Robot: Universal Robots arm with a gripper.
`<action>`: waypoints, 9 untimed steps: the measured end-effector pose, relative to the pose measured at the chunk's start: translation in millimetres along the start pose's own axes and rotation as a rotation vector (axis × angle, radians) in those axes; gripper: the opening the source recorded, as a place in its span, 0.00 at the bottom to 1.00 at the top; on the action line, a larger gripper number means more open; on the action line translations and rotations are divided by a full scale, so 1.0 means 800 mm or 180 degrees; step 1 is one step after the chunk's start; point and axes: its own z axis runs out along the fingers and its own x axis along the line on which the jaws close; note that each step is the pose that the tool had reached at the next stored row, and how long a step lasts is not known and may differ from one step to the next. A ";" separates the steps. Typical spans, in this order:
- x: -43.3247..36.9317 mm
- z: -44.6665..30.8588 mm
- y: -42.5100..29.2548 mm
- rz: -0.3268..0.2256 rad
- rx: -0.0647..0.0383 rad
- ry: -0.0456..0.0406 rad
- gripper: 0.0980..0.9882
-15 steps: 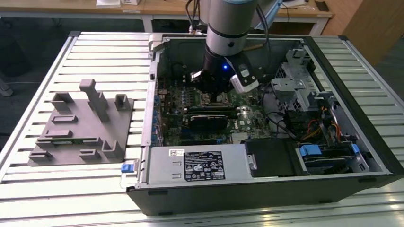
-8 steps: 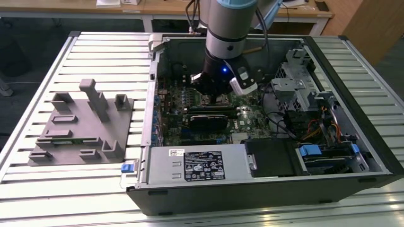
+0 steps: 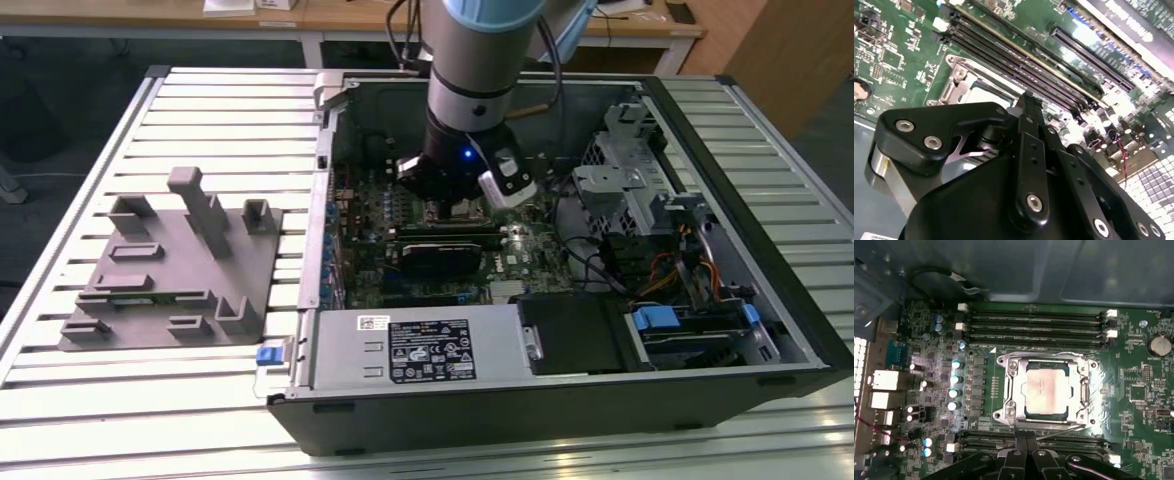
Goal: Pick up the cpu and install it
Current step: 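Install the second cpu locking lever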
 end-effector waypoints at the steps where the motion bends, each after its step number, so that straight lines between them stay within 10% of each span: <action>1: 0.002 0.0004 -0.0010 0.0000 -0.0008 0.0000 0.01; 9: 0.012 0.0106 -0.0027 -0.0002 -0.0063 -0.0002 0.01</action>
